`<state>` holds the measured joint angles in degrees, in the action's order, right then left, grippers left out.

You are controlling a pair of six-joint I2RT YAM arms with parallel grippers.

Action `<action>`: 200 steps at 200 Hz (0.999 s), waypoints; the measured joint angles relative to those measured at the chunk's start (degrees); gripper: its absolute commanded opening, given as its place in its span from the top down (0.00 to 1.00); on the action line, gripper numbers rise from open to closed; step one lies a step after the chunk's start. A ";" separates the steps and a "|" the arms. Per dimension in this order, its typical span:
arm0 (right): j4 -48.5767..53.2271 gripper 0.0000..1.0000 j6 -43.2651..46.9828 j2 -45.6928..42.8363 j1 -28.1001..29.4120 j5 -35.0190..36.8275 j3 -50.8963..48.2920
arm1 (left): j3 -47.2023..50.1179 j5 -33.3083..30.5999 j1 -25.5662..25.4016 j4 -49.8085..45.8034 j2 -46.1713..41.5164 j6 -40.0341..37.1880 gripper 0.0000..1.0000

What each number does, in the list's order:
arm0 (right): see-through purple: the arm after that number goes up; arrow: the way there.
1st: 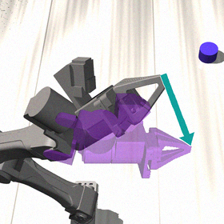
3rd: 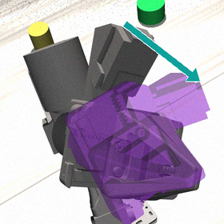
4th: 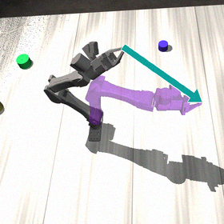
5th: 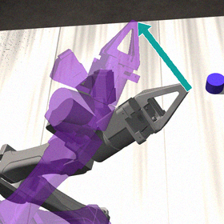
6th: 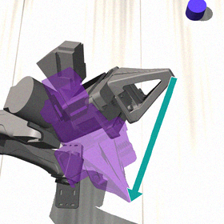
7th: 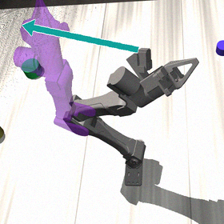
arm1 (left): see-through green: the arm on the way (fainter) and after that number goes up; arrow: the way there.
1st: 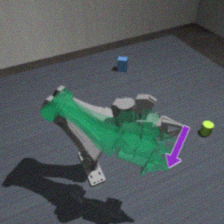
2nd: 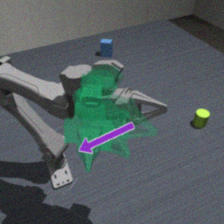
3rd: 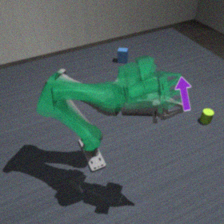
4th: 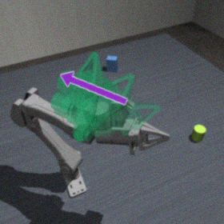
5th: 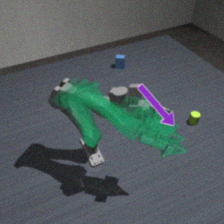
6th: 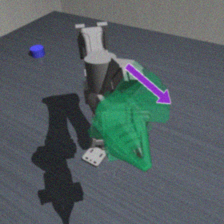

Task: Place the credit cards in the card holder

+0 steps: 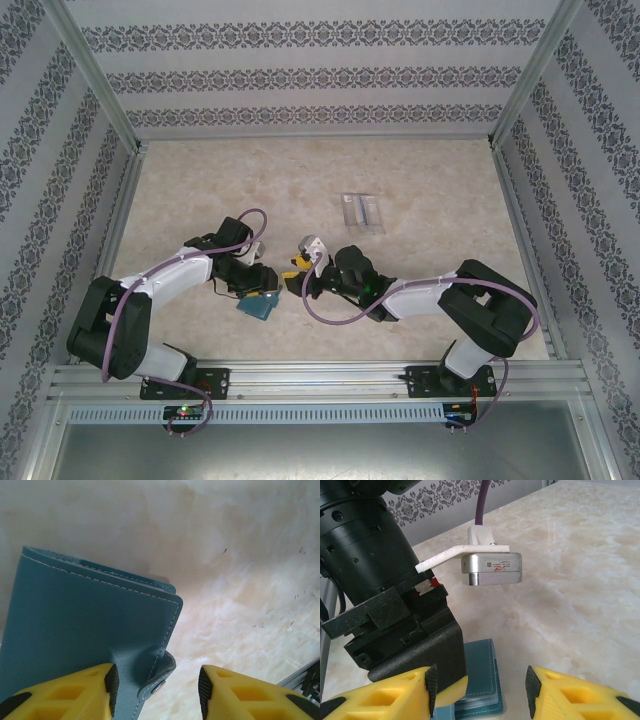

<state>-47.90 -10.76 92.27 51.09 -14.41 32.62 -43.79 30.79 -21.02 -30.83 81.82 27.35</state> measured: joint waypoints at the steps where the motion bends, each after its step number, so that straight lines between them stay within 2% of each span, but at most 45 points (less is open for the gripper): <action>1: 0.00 0.48 0.02 0.00 0.00 0.00 -0.02 | 0.00 -0.02 0.00 -0.02 0.00 -0.02 0.58; 22: 0.09 0.48 0.04 -0.11 0.00 -0.02 -0.15 | -0.04 0.07 0.00 -0.09 0.00 -0.35 0.72; 44: 0.13 0.48 0.02 -0.11 -0.15 -0.15 -0.15 | -0.09 0.15 0.00 -0.07 0.00 -0.39 0.76; 59: 0.13 0.48 0.02 -0.11 -0.37 -0.22 -0.15 | -0.09 0.26 0.00 -0.07 0.00 -0.39 0.76; 83: 0.13 0.48 0.02 -0.11 -0.37 -0.28 -0.15 | -0.09 0.28 0.00 -0.09 0.22 -0.39 0.69; 126: 0.13 0.48 0.00 -0.11 -0.37 -0.68 -0.15 | -0.11 0.31 -0.04 -0.09 0.85 -0.39 0.73; 200: 0.13 0.49 -0.07 -0.11 -0.37 -1.05 -0.24 | -0.11 1.18 -0.48 -0.07 0.85 -0.42 0.99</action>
<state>-47.77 -10.83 92.16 50.72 -15.46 32.38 -43.90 31.97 -21.50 -30.89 82.67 26.94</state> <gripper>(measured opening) 0.515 0.061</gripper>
